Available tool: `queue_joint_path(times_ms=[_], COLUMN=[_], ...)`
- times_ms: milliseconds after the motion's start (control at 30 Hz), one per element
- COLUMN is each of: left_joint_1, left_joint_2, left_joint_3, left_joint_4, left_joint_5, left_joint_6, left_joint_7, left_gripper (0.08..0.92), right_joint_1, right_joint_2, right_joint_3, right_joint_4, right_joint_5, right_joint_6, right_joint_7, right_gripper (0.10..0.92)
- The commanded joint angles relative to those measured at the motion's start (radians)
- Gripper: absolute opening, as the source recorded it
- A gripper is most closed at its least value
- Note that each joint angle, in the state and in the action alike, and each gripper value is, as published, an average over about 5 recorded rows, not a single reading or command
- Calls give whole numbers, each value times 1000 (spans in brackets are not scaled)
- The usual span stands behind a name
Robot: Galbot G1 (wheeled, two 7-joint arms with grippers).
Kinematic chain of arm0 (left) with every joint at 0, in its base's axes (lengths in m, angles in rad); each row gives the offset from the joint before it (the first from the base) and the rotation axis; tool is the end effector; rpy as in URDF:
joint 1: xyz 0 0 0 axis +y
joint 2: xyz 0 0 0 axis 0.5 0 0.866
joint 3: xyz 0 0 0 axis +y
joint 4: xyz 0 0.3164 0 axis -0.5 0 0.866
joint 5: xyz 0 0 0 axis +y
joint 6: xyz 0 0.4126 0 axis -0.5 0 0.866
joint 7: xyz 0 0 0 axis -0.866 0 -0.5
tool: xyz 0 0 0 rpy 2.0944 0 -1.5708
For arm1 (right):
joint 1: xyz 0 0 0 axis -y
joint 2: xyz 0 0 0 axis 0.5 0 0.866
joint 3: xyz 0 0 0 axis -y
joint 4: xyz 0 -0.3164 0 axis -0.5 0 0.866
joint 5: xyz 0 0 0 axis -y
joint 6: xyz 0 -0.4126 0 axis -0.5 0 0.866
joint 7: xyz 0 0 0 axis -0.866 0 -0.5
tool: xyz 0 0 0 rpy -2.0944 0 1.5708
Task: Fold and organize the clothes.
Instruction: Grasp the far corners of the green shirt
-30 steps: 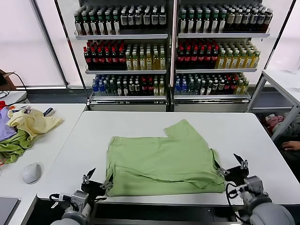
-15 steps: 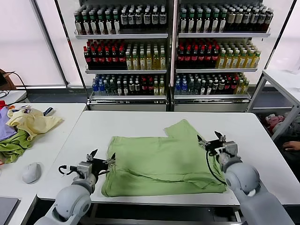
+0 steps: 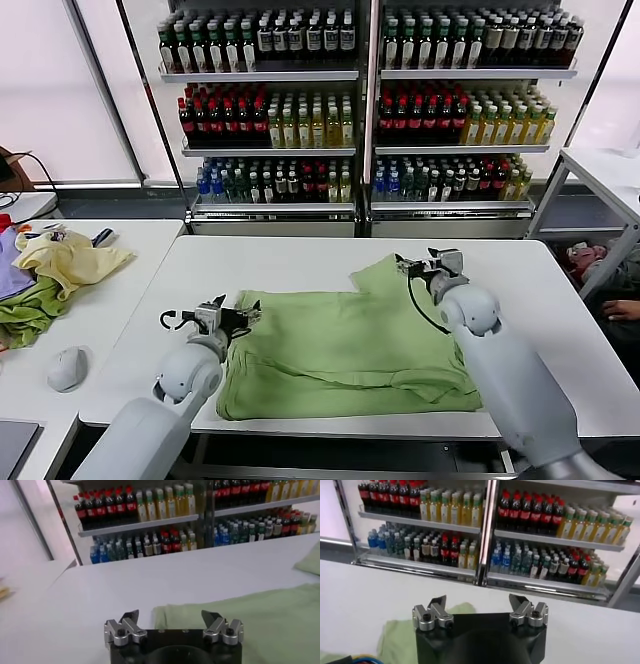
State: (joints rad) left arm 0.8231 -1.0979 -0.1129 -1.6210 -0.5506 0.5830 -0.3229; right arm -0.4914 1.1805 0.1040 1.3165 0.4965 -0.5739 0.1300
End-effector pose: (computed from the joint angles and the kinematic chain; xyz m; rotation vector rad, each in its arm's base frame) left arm 0.4435 -0.0118 -0.2458 -0.0999 -2.6413 -0.2046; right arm 0.5475 -0.0094 -0.1903 0.1754 -2.7157 0.1775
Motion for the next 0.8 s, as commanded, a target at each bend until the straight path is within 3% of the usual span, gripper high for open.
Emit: queue_joint_path(times_ms=[33,433,633,800], left_joint_1=[-140,-117,-97,-84], left_joint_2=[-44,-45,-39,-40], left_joint_3=[51,63,68,72], left_joint_4=[188,200,185,175], left_joint_5=[-17,-33,-44,-48], left_joint_6=[1,2,2,2], left_joint_7=[-3,6,9,16], left_gripper=[823,823,782,638], right_joint_1=[143,102,81,67], right_joint_2=[88,115,109,99], right_joint_3=[-52,-57,-56,-62], right_joint_4=[-288,-332,-336,-333], right_joint_5=[-42,-22,26,54], right_joint_6=[-4,-4,-6,-7], right_joint_7=[-10,0,9,10], right_gripper=[823,795,633,486])
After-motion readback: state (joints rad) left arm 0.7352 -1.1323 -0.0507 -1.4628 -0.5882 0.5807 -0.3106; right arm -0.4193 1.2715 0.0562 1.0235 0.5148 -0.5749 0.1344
